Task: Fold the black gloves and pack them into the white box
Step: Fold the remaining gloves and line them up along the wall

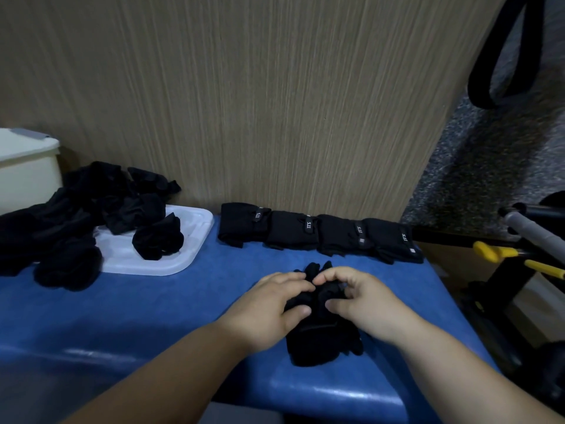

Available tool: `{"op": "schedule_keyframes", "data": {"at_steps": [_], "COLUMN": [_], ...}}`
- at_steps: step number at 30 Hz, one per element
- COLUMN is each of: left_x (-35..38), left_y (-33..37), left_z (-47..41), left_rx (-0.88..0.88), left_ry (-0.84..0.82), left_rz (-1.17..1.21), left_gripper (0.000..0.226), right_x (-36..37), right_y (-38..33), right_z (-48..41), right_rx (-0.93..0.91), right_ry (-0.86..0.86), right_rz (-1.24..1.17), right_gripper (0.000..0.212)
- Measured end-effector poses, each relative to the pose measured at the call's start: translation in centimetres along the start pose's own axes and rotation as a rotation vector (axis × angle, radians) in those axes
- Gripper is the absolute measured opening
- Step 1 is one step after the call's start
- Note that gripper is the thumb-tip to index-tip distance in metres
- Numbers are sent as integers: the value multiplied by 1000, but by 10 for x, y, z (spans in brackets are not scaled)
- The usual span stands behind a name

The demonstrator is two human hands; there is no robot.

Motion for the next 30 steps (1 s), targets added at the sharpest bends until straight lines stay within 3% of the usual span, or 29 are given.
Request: {"op": "schedule_keyframes", "data": {"at_steps": [4, 11, 17, 21, 24, 27, 30], "left_x": [6, 19, 22, 24, 27, 32, 32], "left_y": [9, 33, 41, 46, 49, 47, 46], "left_z": [-4, -5, -9, -13, -14, -12, -10], "left_rx": [19, 11, -23, 40, 56, -2, -48], "left_ry": [45, -100, -120, -17, -24, -130, -198], "left_rz": [5, -184, -272, -202, -202, -326, -388], "left_gripper": [40, 55, 57, 54, 54, 61, 63], "right_x": [-13, -40, -46, -45, -36, -26, -24], "right_y": [8, 22, 19, 16, 15, 22, 27], "right_z": [7, 24, 34, 32, 29, 29, 28], "right_rx": [-22, 109, 189, -19, -96, 0, 72], "right_ry": [78, 83, 102, 198, 71, -144, -234], "right_rz": [147, 520, 720, 698, 686, 762, 832], "right_gripper": [51, 60, 65, 55, 51, 57, 61]}}
Point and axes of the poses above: each hand's wrist, its own z-axis away from the middle knuckle, its own x-axis out of the palm, y = z × x, the point moved 2 cm from there along -z, towards the middle knuckle, and after that the axes turned 5 degrees about -x, right-handed, at the moved point
